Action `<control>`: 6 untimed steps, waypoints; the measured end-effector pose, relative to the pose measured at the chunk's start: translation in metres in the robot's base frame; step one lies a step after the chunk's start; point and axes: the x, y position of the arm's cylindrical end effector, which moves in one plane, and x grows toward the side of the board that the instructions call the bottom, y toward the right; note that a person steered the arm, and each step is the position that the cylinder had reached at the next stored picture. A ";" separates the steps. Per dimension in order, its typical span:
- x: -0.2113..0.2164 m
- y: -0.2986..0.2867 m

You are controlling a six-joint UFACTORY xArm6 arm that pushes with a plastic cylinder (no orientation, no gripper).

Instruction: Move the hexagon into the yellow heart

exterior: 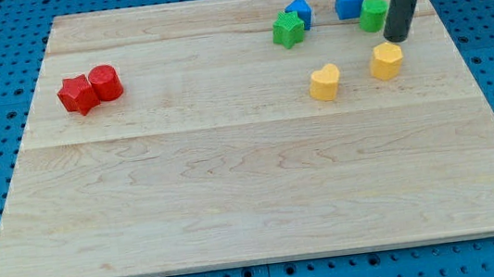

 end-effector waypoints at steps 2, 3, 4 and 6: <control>0.050 -0.052; 0.060 -0.035; 0.082 -0.028; 0.060 -0.151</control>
